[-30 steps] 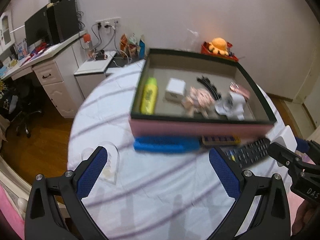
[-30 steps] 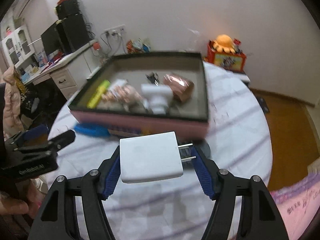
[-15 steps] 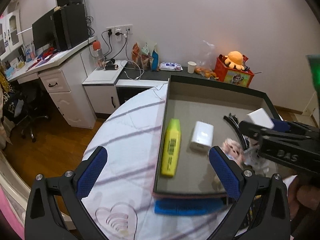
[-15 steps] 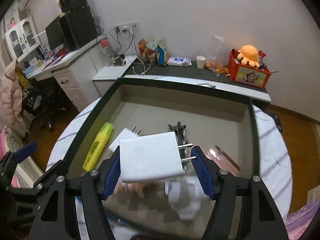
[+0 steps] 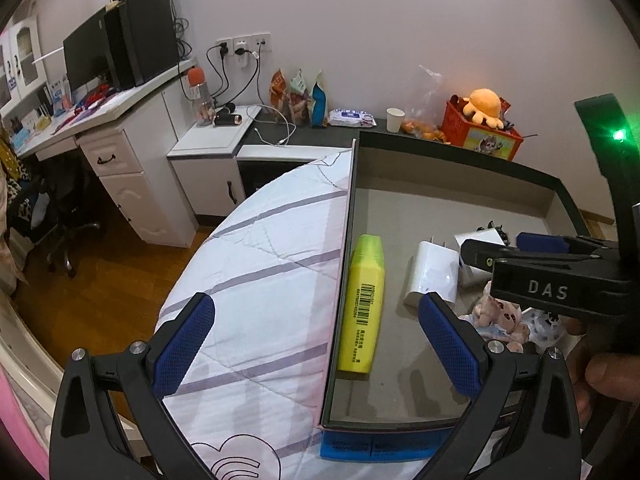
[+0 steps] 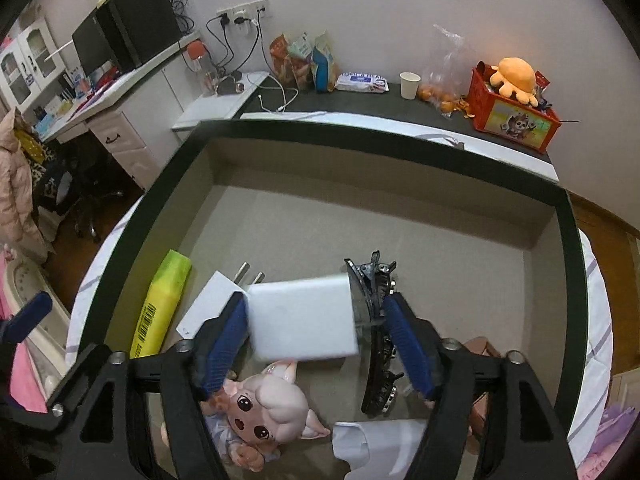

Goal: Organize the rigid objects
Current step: 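Carry the white plug charger with the right gripper into the box and release, then move the left gripper toward the black remote control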

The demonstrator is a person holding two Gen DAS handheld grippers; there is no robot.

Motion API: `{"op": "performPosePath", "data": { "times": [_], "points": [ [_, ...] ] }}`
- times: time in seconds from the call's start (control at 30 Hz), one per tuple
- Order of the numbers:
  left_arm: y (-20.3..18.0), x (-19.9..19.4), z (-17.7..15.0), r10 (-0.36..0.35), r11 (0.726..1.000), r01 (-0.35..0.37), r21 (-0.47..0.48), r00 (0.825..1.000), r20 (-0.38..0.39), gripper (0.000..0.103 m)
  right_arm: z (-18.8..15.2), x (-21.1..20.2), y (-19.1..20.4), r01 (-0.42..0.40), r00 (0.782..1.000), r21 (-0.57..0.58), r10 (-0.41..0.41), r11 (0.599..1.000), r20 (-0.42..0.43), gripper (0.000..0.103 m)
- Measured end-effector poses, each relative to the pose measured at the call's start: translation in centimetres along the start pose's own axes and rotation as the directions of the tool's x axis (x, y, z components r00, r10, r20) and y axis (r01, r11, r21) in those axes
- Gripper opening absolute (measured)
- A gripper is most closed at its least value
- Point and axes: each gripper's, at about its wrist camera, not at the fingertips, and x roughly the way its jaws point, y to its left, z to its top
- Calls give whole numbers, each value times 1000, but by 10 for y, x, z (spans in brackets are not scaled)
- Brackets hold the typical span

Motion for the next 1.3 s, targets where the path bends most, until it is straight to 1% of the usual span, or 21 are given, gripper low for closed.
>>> {"op": "performPosePath", "data": {
  "times": [0.17, 0.3, 0.43, 0.8, 0.97, 1.13, 1.3],
  "points": [
    [-2, -12, -2, 1, 1000, -1, 3, 1000, 17, 103, -1, -11, 0, 2, 999, 10, -3, 1000, 32, 79],
    [-4, -28, -9, -5, 1000, 5, 7, 999, 35, 103, -7, -42, 1, -17, 994, 16, 15, 1000, 108, 79],
    [-9, -45, -20, -14, 1000, 13, 23, 999, 45, 103, -23, -72, -2, -9, 989, 24, 5, 1000, 149, 79],
    [-41, -94, -65, -41, 995, 36, 91, 998, 50, 103, -103, -130, -13, 23, 980, 81, -38, 996, 193, 79],
    [-56, -107, -86, -62, 990, 56, 131, 997, 42, 103, -142, -153, -22, 40, 977, 115, -63, 993, 205, 79],
    [-73, -109, -108, -121, 978, 117, 173, 992, 15, 103, -172, -168, -36, 62, 974, 150, -92, 987, 206, 79],
    [-90, -95, -125, -158, 964, 160, 211, 987, -27, 103, -191, -170, -55, 75, 976, 191, -112, 979, 188, 79]
  ]
}}
